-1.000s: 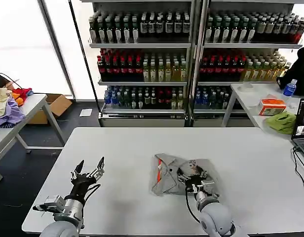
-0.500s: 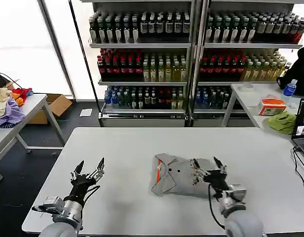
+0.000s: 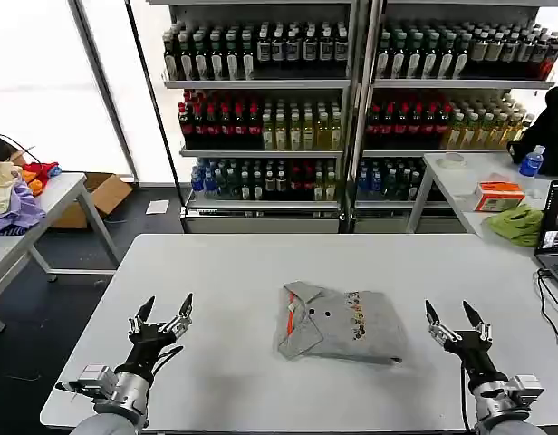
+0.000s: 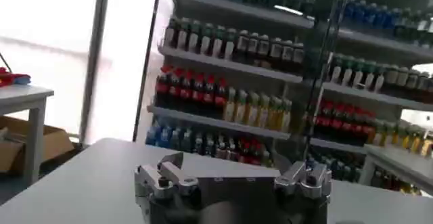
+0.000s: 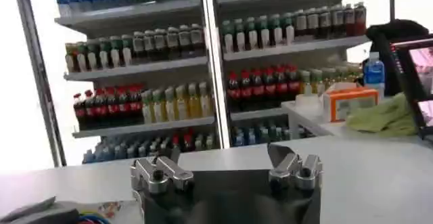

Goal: Fold and organize the clothes.

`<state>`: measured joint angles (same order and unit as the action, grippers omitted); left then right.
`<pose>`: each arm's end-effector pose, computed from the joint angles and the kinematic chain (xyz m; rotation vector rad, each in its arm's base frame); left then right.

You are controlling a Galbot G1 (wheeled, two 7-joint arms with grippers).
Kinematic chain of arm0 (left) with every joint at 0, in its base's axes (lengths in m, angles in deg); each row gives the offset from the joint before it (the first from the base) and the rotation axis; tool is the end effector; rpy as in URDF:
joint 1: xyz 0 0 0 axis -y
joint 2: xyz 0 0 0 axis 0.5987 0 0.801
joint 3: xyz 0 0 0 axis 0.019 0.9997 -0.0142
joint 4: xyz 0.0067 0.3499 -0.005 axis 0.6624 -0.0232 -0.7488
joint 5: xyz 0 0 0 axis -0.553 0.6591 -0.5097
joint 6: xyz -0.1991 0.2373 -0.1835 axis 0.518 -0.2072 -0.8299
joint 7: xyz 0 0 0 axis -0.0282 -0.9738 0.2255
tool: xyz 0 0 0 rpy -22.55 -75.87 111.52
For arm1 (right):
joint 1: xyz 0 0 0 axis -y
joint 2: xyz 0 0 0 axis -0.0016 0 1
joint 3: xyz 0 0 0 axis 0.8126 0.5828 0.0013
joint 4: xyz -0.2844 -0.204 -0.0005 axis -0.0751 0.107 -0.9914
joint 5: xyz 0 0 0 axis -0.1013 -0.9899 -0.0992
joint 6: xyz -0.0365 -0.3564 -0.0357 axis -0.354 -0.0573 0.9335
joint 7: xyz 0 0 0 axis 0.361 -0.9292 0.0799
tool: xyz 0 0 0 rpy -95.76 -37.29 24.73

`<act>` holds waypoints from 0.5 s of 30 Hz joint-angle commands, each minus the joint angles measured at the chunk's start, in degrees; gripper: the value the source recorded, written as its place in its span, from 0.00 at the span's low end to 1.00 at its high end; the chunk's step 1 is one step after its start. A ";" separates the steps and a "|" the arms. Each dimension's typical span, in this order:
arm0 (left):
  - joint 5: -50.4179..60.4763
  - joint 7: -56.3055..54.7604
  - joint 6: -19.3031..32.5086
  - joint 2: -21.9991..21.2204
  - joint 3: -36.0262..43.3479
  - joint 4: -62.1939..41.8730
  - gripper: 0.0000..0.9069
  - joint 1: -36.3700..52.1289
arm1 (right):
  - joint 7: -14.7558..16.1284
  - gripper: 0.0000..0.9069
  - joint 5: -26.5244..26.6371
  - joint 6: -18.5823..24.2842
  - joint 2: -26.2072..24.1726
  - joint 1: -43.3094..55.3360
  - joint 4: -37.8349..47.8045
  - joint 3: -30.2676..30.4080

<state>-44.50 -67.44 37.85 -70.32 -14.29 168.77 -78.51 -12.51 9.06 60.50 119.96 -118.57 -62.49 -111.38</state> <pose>0.2148 0.0671 -0.2766 -0.1272 -2.9961 0.3131 0.2069 -0.1636 -0.3021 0.0315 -3.0729 -0.1780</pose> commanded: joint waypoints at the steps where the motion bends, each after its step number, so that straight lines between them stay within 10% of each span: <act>1: 0.32 0.05 0.06 0.34 -0.16 0.47 1.00 -0.71 | 4.54 1.00 3.16 3.24 0.55 -3.14 2.34 -5.45; 15: 0.13 0.01 -0.55 0.49 -0.42 1.55 1.00 -0.83 | 4.26 1.00 3.34 3.45 0.32 -2.83 2.76 -4.61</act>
<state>-44.44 -67.42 37.69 -69.81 -14.77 169.76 -79.22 -9.36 11.52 63.12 120.19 -120.66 -60.52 -114.77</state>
